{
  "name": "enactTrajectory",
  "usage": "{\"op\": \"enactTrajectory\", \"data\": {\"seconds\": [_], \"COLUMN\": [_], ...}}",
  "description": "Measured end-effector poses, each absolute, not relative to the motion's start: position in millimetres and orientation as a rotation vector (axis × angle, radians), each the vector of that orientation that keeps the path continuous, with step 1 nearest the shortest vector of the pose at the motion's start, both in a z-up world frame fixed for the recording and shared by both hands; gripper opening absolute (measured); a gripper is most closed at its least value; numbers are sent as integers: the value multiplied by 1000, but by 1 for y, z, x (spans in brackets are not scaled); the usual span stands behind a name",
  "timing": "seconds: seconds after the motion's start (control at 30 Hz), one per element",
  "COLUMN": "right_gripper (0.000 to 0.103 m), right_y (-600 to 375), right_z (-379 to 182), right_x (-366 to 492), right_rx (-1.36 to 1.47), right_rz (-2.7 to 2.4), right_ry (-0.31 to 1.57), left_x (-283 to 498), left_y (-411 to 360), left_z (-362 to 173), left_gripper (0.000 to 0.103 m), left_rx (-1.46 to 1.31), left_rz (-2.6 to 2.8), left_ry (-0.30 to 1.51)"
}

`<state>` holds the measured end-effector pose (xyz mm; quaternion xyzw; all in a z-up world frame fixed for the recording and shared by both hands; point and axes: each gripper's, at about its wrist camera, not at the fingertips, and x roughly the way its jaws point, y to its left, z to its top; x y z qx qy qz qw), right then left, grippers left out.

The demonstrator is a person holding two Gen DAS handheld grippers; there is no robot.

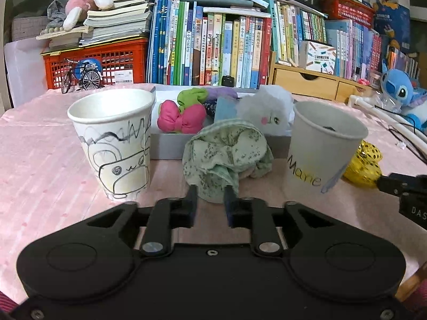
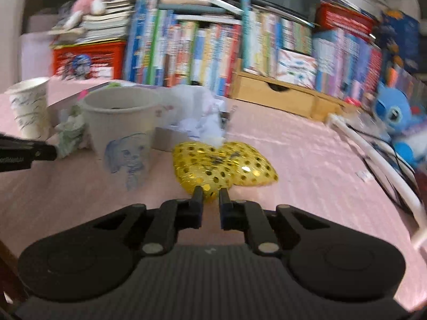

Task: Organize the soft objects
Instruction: 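Grasp the green floral cloth with the left tool while the right tool approaches the gold heart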

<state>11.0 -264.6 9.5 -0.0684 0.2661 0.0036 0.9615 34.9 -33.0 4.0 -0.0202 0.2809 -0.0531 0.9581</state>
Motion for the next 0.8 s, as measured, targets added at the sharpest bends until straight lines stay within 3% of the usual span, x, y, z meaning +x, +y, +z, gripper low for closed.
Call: {"op": "enactTrajectory", "data": {"seconds": [0.13,0.27,0.8], "right_gripper": [43,64,84], "right_y": [-271,-276,-265], "right_z": [11,13,1], "right_x": [9,9,50], "right_rx": [-93,-16,9], "right_rz": [-90,-56,2], "right_ry": [532,525,590], "left_x": [39,45,68], "left_y": [-35,-40,-46], "left_z": [6,6,0], "left_gripper": [39,47,74], "left_rx": [-34,-29,-93], "left_rz": [-99,-99,-145], "left_ry": [551,546,578]}}
